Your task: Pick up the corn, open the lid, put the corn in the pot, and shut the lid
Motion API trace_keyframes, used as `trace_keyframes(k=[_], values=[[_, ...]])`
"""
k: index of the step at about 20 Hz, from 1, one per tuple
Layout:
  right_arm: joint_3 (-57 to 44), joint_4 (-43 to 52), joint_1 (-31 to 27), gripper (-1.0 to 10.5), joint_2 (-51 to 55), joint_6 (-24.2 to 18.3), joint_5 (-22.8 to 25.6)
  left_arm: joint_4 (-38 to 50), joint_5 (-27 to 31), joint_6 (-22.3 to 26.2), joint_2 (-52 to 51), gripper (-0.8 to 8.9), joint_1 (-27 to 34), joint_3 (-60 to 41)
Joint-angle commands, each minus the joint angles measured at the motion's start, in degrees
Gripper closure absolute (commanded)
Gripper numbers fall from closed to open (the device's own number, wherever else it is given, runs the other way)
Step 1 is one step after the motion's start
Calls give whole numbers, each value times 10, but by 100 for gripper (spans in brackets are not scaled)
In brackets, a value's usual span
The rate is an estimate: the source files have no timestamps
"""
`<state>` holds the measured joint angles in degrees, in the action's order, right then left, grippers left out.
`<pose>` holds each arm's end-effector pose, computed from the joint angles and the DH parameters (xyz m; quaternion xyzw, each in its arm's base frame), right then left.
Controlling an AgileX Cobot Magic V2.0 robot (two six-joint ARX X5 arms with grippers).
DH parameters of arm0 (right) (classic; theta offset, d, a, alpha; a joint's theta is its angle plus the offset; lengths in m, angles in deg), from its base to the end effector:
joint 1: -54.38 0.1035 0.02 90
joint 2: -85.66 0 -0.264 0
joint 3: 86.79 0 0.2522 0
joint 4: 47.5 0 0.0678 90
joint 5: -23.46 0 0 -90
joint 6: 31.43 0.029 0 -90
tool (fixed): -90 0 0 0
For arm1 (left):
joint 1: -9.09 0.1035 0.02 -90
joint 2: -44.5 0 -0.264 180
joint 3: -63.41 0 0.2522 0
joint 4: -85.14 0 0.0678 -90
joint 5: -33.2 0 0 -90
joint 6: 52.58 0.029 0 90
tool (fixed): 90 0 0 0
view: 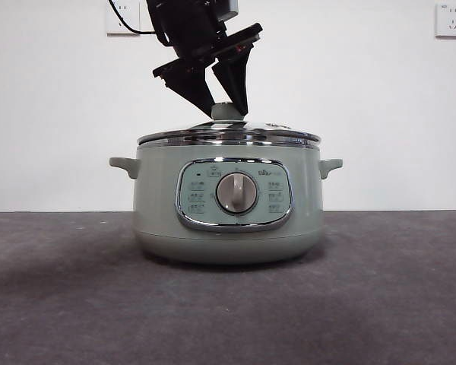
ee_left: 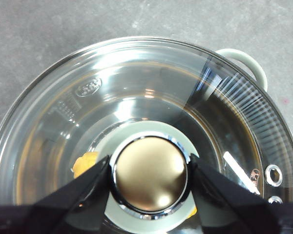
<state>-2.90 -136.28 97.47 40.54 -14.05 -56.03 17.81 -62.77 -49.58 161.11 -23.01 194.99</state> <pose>0.0710 0.0592 0.3747 -0.0570 0.4114 0.1943 0.8887 0.3719 -0.2369 0.3282 0.1219 0.4220 -0.3038 0.8454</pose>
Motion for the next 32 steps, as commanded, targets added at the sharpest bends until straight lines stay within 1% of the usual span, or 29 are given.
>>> trace_keyframes(k=[1,6,13,14,15,16,17,18,23,27,28,29,30,31,32], values=[[-5,2,1,958,0,7,11,5,2,11,35,822,-2,-12],[-5,2,1,958,0,6,16,4,16,42,35,822,-2,-12],[-5,4,1,958,0,6,17,-11,11,47,35,811,-2,-12],[-5,4,1,958,0,6,17,-12,11,43,35,761,-2,-12],[-5,4,1,958,0,6,17,-12,11,40,35,612,-2,-12],[-5,3,1,958,0,6,17,-11,11,35,35,410,-2,-11],[-5,2,1,958,0,6,17,-12,11,35,32,256,-2,-11],[-5,2,1,958,0,6,17,-12,11,35,28,243,-1,-11],[-5,2,1,958,0,7,17,-7,15,38,-29,243,0,-11],[-5,2,1,958,0,7,20,-18,15,40,-112,263,2,-11],[-5,2,1,958,0,7,20,-29,15,40,-137,361,2,-11],[-5,2,1,958,0,7,20,-43,15,40,-162,517,1,-11],[-5,2,1,958,0,7,20,-64,11,41,-189,711,1,-11],[-5,2,1,958,0,7,20,-85,10,41,-214,835,1,-11],[-5,1,1,958,0,6,20,-104,11,43,-239,818,1,-11]])
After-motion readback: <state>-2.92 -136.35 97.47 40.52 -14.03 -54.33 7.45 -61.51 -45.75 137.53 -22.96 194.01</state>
